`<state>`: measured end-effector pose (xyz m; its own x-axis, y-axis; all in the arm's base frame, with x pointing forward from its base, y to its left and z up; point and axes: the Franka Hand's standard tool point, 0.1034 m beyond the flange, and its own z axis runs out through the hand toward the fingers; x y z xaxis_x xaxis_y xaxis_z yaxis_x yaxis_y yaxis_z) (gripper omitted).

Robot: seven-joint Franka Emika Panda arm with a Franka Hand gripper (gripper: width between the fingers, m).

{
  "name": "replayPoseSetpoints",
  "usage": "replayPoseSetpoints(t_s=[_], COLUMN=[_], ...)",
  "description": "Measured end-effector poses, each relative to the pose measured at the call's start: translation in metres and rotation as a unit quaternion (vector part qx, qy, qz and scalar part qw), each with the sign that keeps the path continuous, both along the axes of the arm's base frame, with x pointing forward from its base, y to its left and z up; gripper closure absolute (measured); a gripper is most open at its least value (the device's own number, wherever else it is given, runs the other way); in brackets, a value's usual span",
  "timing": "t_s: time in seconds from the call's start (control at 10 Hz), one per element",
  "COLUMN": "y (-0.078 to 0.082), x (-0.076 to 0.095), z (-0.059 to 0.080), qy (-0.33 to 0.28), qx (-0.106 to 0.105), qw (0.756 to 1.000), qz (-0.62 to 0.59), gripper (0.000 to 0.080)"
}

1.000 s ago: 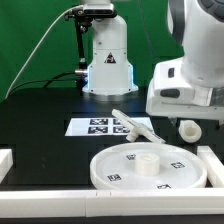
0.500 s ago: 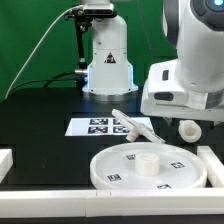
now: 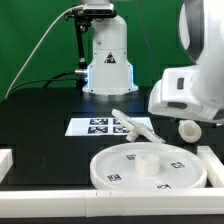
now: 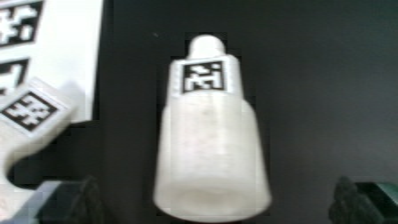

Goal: Assemble round table

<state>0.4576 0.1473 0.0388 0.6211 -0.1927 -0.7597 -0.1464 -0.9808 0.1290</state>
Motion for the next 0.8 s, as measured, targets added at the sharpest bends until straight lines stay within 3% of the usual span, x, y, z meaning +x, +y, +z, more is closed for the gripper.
replayPoseSetpoints(t_s=[0.3, 0.6, 0.8], y=[-0.006, -0.007, -0.001], x=[-0.011, -0.012, -0.02], z=[-0.006, -0.008, -0.016], qy=[0.023, 0.023, 0.028], qx=[-0.023, -0.03, -0.052], qw=[0.999, 0.999, 0.997], qz=[-0.023, -0.03, -0.043], gripper=[0.0151, 0.0151, 0.0151])
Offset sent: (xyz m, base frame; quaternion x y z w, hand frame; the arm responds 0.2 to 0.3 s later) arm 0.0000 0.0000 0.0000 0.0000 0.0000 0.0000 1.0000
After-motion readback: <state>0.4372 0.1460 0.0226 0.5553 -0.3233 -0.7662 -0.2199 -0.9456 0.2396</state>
